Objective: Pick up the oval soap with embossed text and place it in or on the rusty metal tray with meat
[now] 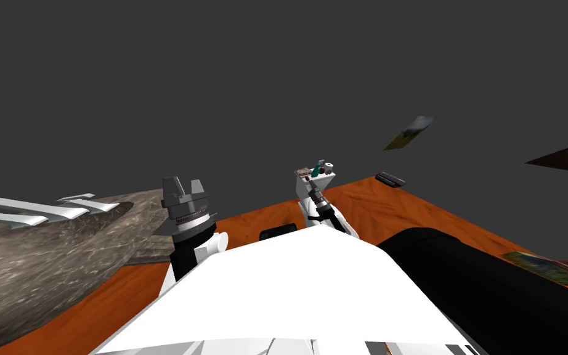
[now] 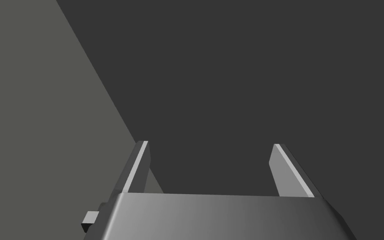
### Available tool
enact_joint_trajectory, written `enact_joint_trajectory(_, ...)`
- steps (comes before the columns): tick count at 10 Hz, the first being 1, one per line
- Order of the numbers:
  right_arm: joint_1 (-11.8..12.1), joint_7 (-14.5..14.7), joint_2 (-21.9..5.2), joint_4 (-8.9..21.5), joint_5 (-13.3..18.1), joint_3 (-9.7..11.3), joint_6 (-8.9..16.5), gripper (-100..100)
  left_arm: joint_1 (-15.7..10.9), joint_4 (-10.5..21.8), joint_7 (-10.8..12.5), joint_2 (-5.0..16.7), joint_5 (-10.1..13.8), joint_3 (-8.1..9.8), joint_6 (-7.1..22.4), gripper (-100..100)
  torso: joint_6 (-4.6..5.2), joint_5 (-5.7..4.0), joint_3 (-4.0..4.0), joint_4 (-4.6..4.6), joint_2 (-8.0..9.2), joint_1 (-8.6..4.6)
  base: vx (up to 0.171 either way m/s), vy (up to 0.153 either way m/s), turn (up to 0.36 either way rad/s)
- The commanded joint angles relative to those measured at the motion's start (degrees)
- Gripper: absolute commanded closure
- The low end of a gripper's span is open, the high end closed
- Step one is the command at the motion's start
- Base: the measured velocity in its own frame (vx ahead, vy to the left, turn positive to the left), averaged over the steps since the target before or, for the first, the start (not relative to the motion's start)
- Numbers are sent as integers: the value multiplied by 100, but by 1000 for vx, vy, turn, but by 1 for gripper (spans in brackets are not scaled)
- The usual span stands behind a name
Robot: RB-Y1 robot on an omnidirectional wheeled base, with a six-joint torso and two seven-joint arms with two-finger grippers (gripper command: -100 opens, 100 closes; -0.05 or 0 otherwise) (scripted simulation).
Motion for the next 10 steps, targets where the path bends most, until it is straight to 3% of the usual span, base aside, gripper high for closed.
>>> enact_joint_trajectory(1,63,9,-163,122,32,83,39,-100,0,0,0,0,0,0,0,0,0,0,0,0,0,0,-21,86,8)
enact_joint_trajectory(6,402,-5,-1036,975,186,546,242,-100,0,0,0,0,0,0,0,0,1,-2,1,1,1,-12,-18,99,72)
enact_joint_trajectory(7,402,-5,-1110,975,186,546,242,-100,0,0,0,0,0,0,0,0,-1,-1,-2,0,-5,-6,4,94,30)
enact_joint_trajectory(9,551,10,-1494,1391,254,759,337,-100,0,0,0,0,0,1,0,0,1,-2,-1,0,-2,-15,-6,113,96)
enact_joint_trajectory(10,551,10,-1600,1403,254,759,337,-100,0,0,0,0,0,0,0,0,0,1,-1,0,-3,-2,5,101,18)
